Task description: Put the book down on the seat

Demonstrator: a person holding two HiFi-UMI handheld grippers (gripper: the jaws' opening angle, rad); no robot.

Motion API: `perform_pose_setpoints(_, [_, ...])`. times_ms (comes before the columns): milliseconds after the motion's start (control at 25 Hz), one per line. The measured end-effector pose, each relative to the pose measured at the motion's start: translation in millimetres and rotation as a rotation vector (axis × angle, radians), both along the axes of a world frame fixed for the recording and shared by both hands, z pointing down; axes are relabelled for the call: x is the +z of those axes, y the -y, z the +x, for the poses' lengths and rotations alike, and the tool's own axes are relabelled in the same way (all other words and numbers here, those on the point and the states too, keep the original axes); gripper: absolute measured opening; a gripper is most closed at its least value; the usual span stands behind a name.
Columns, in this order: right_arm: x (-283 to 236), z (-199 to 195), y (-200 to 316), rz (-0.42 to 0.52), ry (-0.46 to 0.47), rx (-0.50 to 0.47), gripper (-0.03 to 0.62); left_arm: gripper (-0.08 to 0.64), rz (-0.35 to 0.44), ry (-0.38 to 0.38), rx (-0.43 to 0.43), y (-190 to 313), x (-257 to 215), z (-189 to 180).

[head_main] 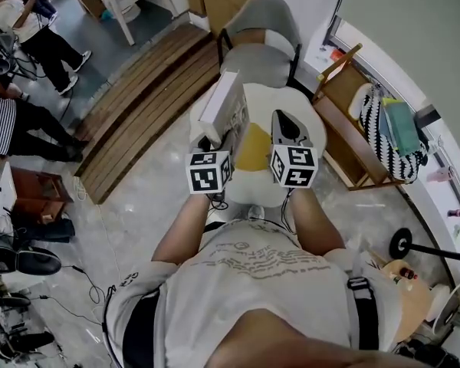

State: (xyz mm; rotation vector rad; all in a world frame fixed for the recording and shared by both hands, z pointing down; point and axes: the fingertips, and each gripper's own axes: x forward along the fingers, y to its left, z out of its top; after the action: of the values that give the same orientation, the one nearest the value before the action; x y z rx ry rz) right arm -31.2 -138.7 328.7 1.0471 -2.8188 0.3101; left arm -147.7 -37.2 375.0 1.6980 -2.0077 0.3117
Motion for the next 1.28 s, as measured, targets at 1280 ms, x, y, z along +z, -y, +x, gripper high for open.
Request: perform_pose_setpoints(1280, [47.8,33.9,71.7,-0.101,-0.126,0.304,0.028,0.187,-0.128,-0.208,0.237,112.9,72.1,-16.8])
